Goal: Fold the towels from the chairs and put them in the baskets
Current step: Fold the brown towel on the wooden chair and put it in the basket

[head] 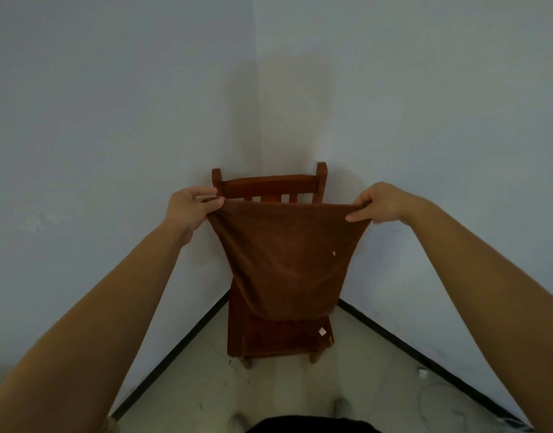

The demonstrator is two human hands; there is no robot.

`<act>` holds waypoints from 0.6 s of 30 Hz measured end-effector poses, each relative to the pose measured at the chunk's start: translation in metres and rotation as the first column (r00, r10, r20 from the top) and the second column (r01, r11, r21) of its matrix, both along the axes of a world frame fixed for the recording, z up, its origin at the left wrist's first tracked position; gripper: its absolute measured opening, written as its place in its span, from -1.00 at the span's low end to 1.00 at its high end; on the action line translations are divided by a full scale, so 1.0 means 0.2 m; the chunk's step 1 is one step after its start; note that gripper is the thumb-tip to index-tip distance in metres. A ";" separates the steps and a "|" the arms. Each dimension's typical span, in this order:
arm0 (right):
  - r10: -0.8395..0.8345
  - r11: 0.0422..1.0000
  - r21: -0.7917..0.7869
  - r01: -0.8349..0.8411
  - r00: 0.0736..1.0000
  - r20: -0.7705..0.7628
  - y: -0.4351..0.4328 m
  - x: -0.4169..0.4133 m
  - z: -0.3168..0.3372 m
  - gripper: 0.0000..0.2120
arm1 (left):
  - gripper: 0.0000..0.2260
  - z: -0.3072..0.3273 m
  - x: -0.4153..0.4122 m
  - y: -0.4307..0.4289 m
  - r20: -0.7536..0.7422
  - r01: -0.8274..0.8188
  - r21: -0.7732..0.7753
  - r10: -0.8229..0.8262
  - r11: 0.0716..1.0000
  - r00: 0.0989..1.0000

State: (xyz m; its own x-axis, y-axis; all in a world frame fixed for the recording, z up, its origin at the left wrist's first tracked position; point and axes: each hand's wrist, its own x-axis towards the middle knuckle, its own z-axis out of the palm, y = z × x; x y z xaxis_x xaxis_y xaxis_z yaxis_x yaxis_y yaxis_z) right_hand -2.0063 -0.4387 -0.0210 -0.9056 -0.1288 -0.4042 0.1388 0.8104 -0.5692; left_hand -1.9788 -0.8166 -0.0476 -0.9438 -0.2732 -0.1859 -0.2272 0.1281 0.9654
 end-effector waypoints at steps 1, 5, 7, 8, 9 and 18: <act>0.007 1.000 0.030 -0.009 0.999 0.051 0.01 0.01 -0.02 -0.73 | -0.76 -0.03 0.00 -0.01 0.019 0.031 -0.119 -0.029 0.992 0.999; 0.012 0.997 0.073 -0.018 0.996 0.087 0.04 0.04 0.00 -0.66 | -0.82 -0.04 0.00 -0.04 0.059 0.174 -0.406 -0.164 0.897 0.985; -0.014 1.000 -0.006 0.014 0.999 0.039 0.06 0.03 0.06 -0.63 | -0.83 0.02 -0.02 -0.05 -0.032 0.118 -0.544 -0.162 0.830 0.986; -0.044 0.995 -0.092 0.047 0.999 0.027 0.06 0.03 0.09 -0.63 | -0.83 0.06 -0.02 -0.06 -0.104 0.057 -0.589 -0.146 0.806 0.984; -0.079 0.979 -0.188 0.081 0.997 0.020 0.06 0.03 0.12 -0.62 | -0.82 0.09 -0.04 -0.06 -0.180 -0.016 -0.610 -0.120 0.792 0.976; -0.432 0.743 -0.629 0.229 0.882 -0.189 -0.07 -0.12 0.21 -0.85 | -0.81 0.18 -0.18 0.00 -0.326 -0.120 -0.503 -0.059 0.856 0.943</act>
State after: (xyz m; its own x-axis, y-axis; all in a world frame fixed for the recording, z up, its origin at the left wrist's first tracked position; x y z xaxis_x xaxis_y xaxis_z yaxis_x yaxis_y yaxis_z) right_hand -2.0309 -0.4528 0.0204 -0.9947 0.0886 -0.0525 0.0733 0.2506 -0.9653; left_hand -2.0144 -0.8172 -0.0113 -0.9150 -0.2736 0.2966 0.0687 0.6186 0.7827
